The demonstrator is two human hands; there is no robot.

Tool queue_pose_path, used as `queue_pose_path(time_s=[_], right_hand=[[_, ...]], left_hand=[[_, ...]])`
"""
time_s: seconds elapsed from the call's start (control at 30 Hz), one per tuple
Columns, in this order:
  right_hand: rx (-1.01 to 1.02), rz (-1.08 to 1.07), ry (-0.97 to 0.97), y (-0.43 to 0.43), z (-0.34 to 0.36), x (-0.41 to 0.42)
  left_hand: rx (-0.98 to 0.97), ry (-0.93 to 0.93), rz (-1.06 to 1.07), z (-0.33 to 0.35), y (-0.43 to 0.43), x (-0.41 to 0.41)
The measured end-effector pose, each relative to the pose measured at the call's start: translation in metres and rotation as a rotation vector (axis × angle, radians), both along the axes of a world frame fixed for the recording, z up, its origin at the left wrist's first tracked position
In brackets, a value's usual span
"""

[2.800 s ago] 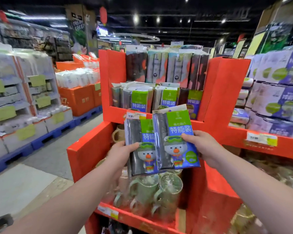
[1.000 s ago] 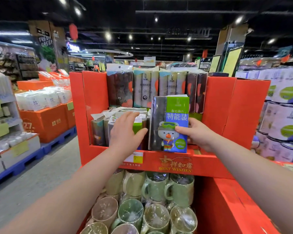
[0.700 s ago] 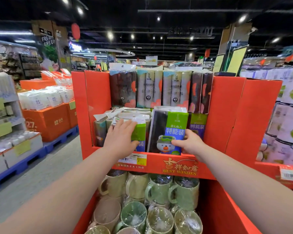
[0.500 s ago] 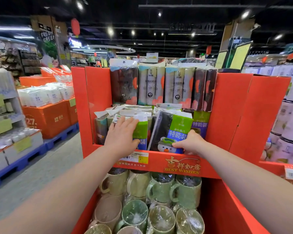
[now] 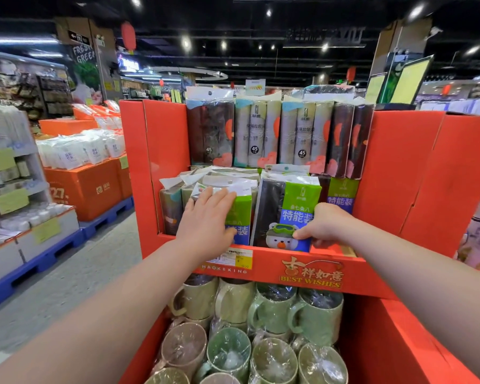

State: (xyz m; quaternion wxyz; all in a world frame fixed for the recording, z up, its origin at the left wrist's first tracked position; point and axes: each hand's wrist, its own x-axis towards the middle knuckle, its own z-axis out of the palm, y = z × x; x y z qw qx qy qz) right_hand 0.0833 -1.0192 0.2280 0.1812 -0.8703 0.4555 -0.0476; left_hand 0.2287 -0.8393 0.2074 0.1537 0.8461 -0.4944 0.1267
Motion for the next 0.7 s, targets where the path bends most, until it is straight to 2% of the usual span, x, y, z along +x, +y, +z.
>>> queue_pose_path(time_s=[0.2,0.23,0.33,0.37,0.5,0.7], right_hand=[[-0.003,0.012,-0.025,-0.003,-0.001,-0.002],[0.034,0.005,-0.069,-0.004,-0.005,-0.001],[0.355,-0.076,-0.344,0.000,-0.018,0.002],[0.382,-0.107,-0.415,0.001,-0.021,0.004],[0.137,-0.128,-0.458,-0.004,-0.033,0.010],[0.049,-0.129,-0.410,-0.013,-0.035,0.015]], left_hand=[[0.012,0.006,-0.013,0.002,0.001,0.001],[0.015,0.006,-0.012,0.002,0.000,0.000],[0.013,0.004,-0.009,0.002,-0.002,-0.001],[0.013,0.003,-0.007,0.001,-0.002,0.000],[0.010,-0.005,-0.010,0.000,-0.001,0.000],[0.026,-0.006,-0.016,0.001,0.000,0.001]])
